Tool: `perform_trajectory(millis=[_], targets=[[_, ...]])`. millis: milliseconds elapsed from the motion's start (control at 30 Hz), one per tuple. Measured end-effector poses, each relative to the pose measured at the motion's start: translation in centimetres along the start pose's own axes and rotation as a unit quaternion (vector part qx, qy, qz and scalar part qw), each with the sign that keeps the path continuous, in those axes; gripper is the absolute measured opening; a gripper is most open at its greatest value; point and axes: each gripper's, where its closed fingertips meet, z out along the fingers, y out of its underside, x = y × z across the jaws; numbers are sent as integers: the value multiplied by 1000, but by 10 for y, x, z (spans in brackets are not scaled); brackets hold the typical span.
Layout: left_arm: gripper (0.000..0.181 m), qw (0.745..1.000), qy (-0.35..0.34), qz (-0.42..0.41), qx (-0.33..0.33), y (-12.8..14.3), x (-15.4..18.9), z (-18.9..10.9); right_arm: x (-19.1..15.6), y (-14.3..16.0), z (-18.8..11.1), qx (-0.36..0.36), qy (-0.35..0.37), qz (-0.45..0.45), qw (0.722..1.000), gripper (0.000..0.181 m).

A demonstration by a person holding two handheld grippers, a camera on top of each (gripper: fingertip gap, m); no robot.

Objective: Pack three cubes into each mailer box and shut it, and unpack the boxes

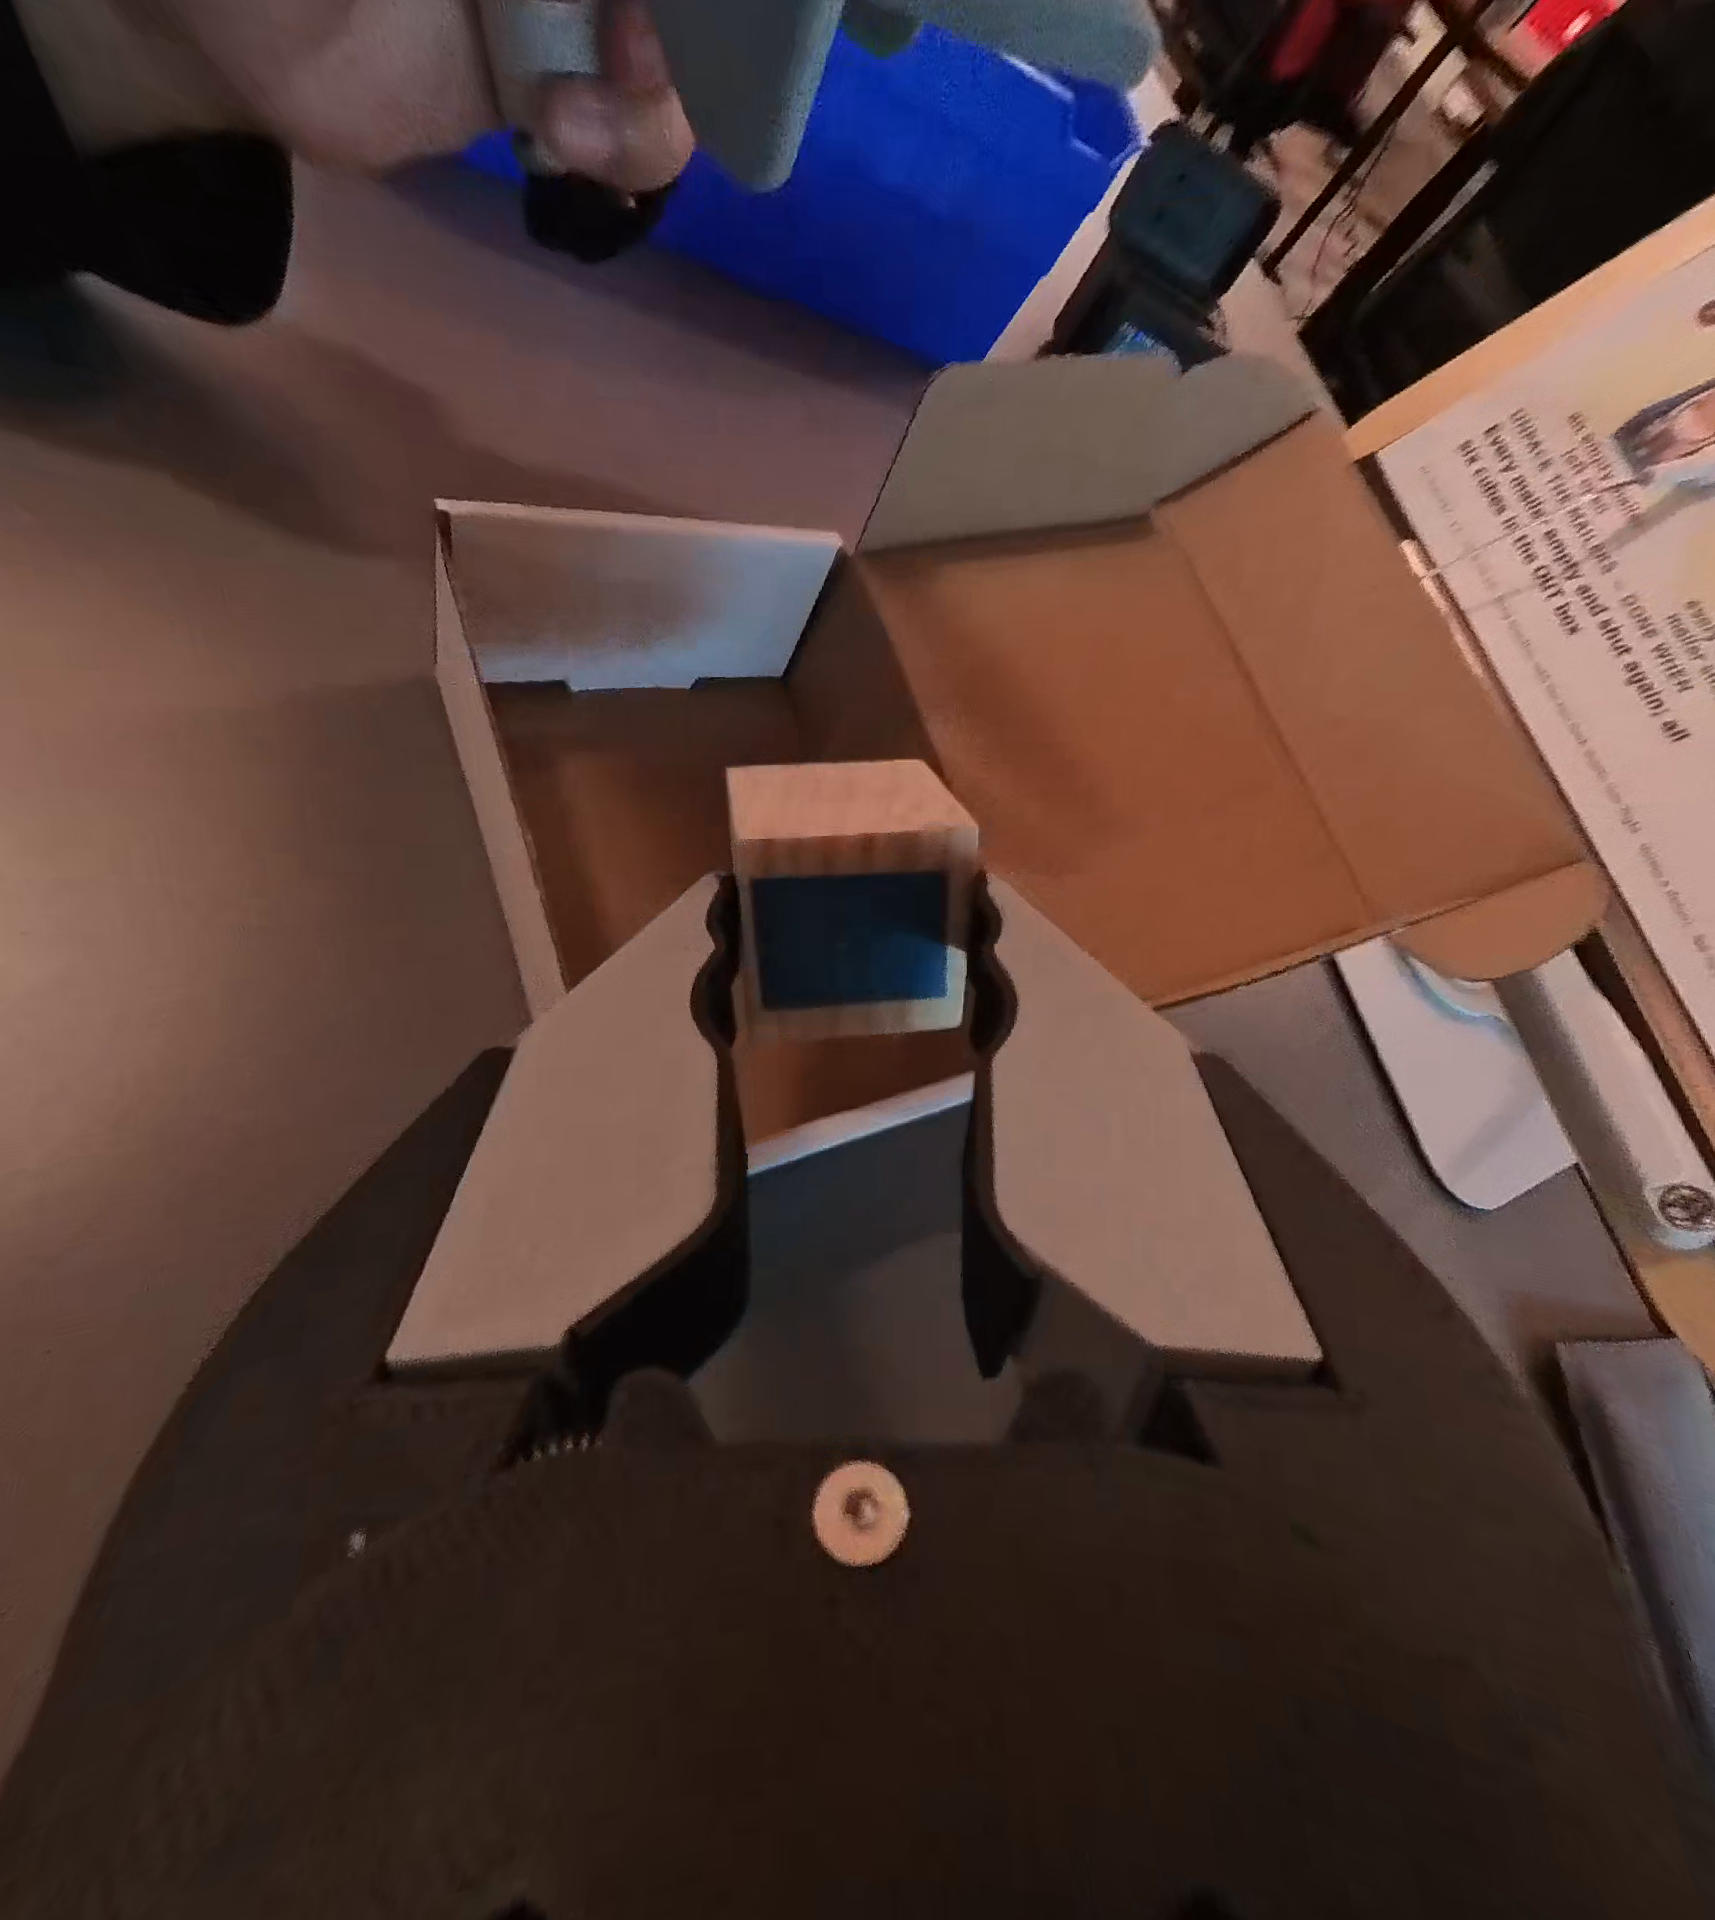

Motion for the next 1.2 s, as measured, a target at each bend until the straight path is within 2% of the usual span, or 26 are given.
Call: perform_trajectory(millis=[33, 133, 267, 467, 700, 833, 933, 1067, 1133, 1200], targets=[[9, 1000, 2, -9, -8, 3, 0, 1, -2, 1, -1, -2, -12, 4, 1000, 42], [5, 998, 32, -46, -32, 11, 10, 6, -10, 8, -2, -15, -45, 13, 999, 42], [17, 995, 44, -46, -81, 30, 21, 15, -20, 28, 6, -66, -60, -5, 996, 42], [18, 987, 70, -34, -138, 54, 36, 21, -20, 26, 6, -63, -46, -25, 997, 36], [9, 983, 105, -46, -145, 57, 48, 19, -18, 15, 1, -22, -58, 5, 998, 30], [9, 981, 102, -61, -152, 59, 47, 20, 14, -14, -18, 87, -1, 63, 994, 15], [9, 981, 100, -61, -155, 63, 48, 22, 50, -21, -39, 165, 63, 133, 975, 3], [6, 977, 88, -87, -171, 72, 44, 23, 103, 9, -58, 194, 164, 242, 936, 24], [7, 975, 81, -111, -173, 75, 39, 24, 118, 23, -65, 218, 175, 296, 913, 37], [6, 975, 73, -118, -173, 77, 34, 23, 126, 33, -66, 237, 158, 346, 894, 41]])
